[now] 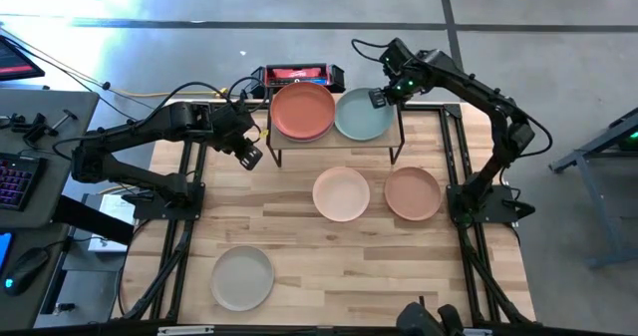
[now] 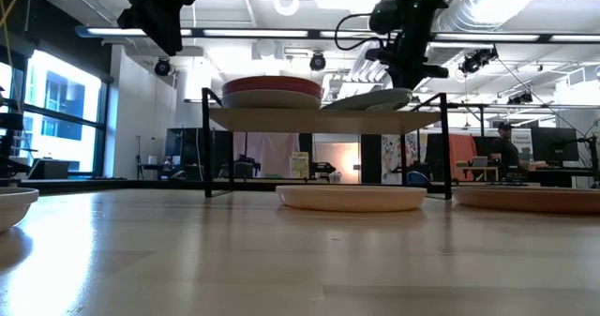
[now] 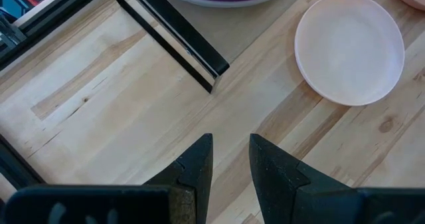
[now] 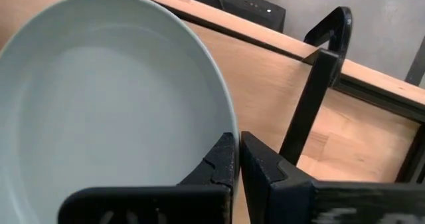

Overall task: Place and stack plates onto a shelf
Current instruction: Put the light blue plate on the shelf, then stack the light orange on top of the light blue plate on the shelf

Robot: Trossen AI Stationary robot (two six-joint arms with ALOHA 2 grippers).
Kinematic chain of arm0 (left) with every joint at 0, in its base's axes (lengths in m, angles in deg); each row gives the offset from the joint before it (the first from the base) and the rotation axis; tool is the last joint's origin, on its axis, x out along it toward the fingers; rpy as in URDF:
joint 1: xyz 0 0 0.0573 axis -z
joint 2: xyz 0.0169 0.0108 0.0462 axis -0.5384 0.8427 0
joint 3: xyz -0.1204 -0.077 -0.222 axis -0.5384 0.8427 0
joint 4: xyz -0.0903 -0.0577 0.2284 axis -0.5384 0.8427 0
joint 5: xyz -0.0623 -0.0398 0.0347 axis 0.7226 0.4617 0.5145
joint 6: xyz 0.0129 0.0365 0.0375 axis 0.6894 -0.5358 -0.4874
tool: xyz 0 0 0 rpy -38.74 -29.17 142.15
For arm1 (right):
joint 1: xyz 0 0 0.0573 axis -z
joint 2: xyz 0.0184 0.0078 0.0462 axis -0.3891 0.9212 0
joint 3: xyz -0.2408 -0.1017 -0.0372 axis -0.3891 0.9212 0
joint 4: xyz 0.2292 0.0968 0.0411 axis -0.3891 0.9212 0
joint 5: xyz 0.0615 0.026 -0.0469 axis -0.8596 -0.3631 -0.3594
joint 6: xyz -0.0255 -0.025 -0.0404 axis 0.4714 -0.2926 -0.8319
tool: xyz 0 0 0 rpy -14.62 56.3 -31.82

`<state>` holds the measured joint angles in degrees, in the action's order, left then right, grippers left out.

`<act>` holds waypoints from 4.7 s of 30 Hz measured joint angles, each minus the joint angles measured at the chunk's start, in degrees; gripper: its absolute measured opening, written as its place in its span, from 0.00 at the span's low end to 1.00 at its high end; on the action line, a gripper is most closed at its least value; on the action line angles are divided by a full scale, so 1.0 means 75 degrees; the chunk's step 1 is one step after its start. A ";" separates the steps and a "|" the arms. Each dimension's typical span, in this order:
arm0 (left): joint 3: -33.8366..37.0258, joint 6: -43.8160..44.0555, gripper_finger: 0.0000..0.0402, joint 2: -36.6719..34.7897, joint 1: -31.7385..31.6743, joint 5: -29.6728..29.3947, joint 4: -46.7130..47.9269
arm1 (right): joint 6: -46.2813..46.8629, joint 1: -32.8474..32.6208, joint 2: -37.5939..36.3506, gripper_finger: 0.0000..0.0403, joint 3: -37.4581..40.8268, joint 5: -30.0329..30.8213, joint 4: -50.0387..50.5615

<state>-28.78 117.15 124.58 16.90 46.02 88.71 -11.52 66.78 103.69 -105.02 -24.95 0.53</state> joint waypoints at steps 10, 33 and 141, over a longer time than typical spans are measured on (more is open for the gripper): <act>0.0000 0.0003 0.22 0.0000 -0.0001 0.0002 0.0000 | 0.0064 0.0050 0.0003 0.00 0.0000 -0.0500 0.0142; 0.0000 0.0000 0.22 0.0000 -0.0003 0.0000 0.0001 | -0.0234 0.0254 0.0006 0.19 0.0000 -0.0140 0.0077; 0.0017 -0.6550 0.01 0.5862 0.3827 -0.1017 -0.5281 | 0.2672 -0.5840 -0.0629 0.24 -0.1169 -0.0523 0.3220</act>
<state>-28.65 68.02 168.54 45.60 38.39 49.10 8.52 22.98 98.96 -113.78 -28.87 24.68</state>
